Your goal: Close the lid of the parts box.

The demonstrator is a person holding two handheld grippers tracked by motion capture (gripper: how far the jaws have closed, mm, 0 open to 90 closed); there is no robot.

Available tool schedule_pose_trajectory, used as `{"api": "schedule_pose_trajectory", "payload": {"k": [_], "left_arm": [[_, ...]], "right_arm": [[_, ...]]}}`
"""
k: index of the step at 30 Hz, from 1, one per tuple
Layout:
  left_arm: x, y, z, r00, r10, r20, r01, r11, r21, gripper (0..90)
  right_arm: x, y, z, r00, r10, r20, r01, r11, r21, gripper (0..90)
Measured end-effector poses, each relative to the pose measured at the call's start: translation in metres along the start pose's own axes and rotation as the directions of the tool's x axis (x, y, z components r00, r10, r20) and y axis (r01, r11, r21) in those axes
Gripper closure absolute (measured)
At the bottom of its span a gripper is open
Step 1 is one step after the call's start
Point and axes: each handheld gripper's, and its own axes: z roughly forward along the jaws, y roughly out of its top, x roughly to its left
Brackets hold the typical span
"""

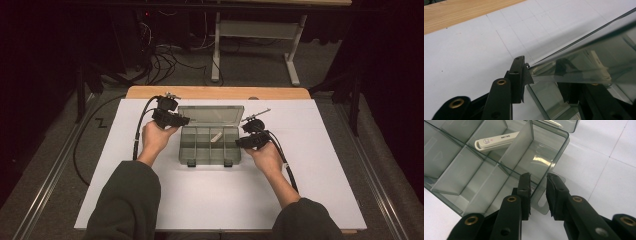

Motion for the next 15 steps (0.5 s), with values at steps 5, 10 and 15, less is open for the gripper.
{"api": "schedule_pose_trajectory", "payload": {"k": [5, 10, 15], "left_arm": [[0.000, -0.003, -0.005, 0.9999, -0.007, 0.009, 0.007, 0.9999, -0.012, 61.0], [-0.003, -0.005, -0.009, 1.0000, -0.005, 0.003, 0.005, 0.9998, -0.018, 61.9], [-0.004, -0.006, -0.014, 0.9999, -0.010, 0.004, 0.010, 0.9992, -0.040, 63.2]], "right_arm": [[0.001, 0.000, 0.000, 1.0000, 0.000, 0.005, 0.000, 1.000, 0.000, 76.1], [0.001, 0.000, 0.000, 1.0000, -0.003, 0.004, 0.003, 1.000, 0.000, 76.1], [0.001, -0.001, 0.000, 1.0000, -0.002, 0.004, 0.002, 1.000, -0.002, 76.1]]}}
